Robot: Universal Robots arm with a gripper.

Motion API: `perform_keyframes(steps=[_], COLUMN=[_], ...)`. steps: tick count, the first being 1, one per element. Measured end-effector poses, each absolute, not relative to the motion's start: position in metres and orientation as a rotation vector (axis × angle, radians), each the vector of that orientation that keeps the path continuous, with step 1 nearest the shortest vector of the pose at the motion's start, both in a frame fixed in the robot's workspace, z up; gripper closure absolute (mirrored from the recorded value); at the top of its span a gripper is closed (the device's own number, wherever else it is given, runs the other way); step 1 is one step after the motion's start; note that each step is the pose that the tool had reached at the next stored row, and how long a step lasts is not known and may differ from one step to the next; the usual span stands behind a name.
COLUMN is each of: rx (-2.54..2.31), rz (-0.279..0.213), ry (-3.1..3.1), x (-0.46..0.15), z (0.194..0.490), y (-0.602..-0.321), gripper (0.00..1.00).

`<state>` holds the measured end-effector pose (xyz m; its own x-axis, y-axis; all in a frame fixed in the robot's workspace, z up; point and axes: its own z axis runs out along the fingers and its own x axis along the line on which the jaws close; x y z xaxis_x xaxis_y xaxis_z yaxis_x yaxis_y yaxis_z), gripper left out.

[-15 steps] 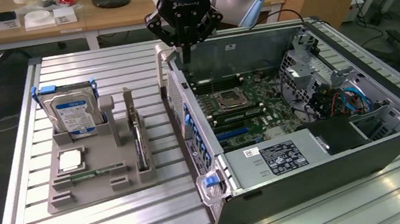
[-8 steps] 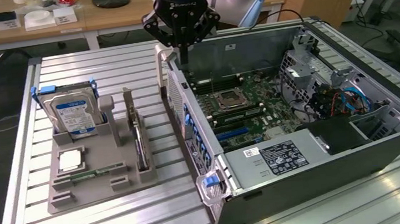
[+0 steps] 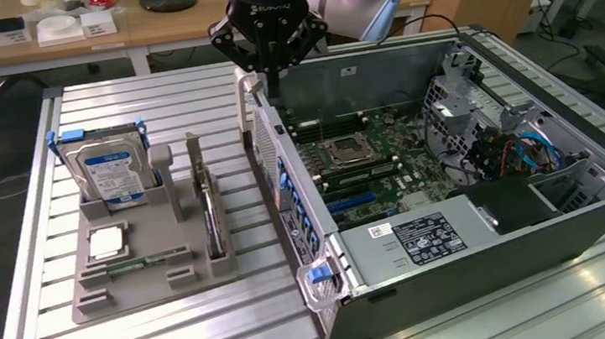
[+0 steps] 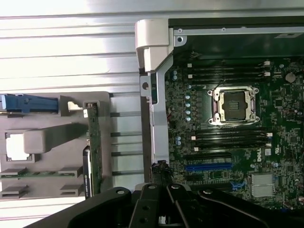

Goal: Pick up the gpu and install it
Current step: 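Reach for the gpu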

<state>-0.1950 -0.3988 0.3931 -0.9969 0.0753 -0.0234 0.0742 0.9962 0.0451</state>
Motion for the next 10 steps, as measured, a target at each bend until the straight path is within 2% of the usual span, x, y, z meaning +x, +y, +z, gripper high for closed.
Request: perform_keyframes(steps=[10], rx=[0.117], rz=[0.069], ry=[3.114], x=[-0.2019], z=[0.3931], y=[-0.3988], gripper=[0.89])
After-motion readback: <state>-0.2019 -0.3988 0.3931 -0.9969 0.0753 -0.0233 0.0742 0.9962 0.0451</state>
